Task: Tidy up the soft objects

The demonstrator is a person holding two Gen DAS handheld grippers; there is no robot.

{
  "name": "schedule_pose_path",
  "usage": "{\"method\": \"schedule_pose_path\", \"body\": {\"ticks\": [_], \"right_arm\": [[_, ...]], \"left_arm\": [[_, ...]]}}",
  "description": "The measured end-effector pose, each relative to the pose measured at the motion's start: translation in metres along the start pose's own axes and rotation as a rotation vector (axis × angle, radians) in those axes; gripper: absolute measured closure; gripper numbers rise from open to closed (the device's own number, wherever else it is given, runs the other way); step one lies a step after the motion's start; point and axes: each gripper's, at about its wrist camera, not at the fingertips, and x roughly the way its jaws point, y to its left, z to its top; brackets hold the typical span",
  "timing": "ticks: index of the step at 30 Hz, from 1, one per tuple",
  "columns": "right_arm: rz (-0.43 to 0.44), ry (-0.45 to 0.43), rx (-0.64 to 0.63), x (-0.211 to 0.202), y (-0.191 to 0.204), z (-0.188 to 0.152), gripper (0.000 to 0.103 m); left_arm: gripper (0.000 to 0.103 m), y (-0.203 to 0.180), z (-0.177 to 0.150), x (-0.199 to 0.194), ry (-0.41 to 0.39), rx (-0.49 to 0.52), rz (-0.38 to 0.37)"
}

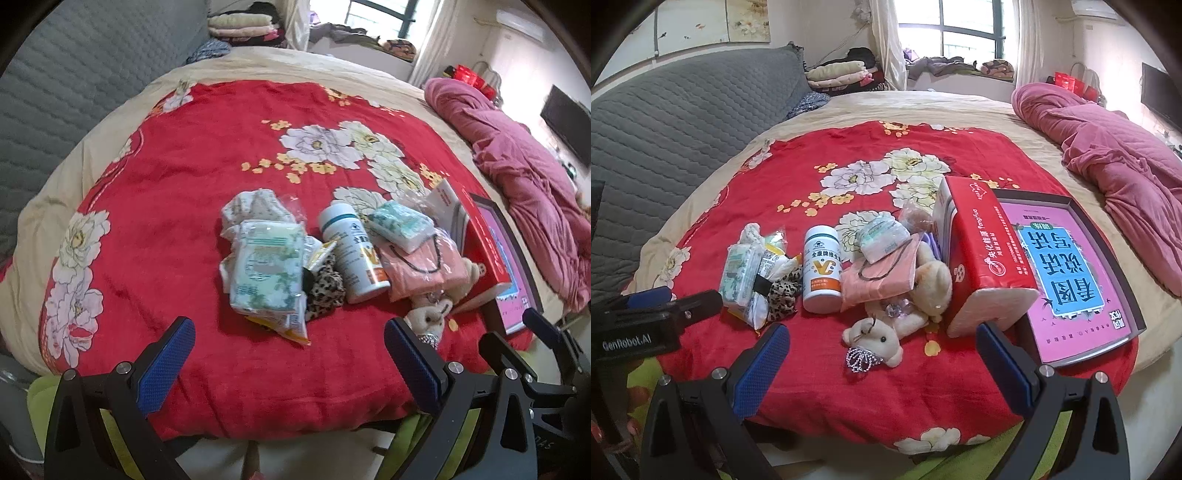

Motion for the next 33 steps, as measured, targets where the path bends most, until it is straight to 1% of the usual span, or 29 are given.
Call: {"method": "schedule_pose_path", "body": {"ticks": [7,12,16,18,20,22,25,27,28,31,32,33], "right_arm": [[0.005,-0.001,-0.017,0.005,0.001,0.003,0.002],[0.012,0.016,-0.023,0.016,0.001,0.014,0.002],[0.03,0.012,-0.06,0.025,0.004,0.027,0.002],[0.043,0.029,-0.088,0.033,0.005,0.036,0.002],[0.03,0.038,-0.126,0.041,0.008,0.046,0.002],[0.016,0.044,-0.157,0.051,0.012,0.056,0.002],[0.016,0.076,-0.18,0.072,0.015,0.074,0.002],[-0.002,0.115,-0.206,0.092,0.017,0.085,0.004],[0.006,0.129,-0.219,0.099,0.018,0.088,0.004],[-0.03,0.164,-0.298,0.122,0.028,0.094,0.008],[-0.044,0.169,-0.323,0.126,0.03,0.094,0.013],[-0.091,0.168,-0.365,0.133,0.034,0.093,0.015]], "left_arm": [[0.0,0.025,0.007,0.011,0.021,-0.053,0.001],[0.001,0.035,0.015,0.034,0.064,-0.076,-0.014],[0.001,0.036,0.021,0.053,0.094,-0.064,-0.017],[0.001,0.032,0.024,0.059,0.091,-0.049,-0.009],[0.001,0.028,0.028,0.061,0.081,-0.022,-0.004],[0.001,0.026,0.03,0.065,0.083,-0.021,-0.03],[0.001,0.024,0.031,0.071,0.093,-0.009,-0.031],[0.001,0.024,0.03,0.073,0.099,-0.012,-0.032],[0.001,0.025,0.03,0.074,0.097,-0.014,-0.04],[0.001,0.025,0.031,0.077,0.097,-0.015,-0.051],[0.001,0.025,0.032,0.078,0.1,-0.015,-0.051],[0.001,0.026,0.031,0.078,0.103,-0.02,-0.052]]}}
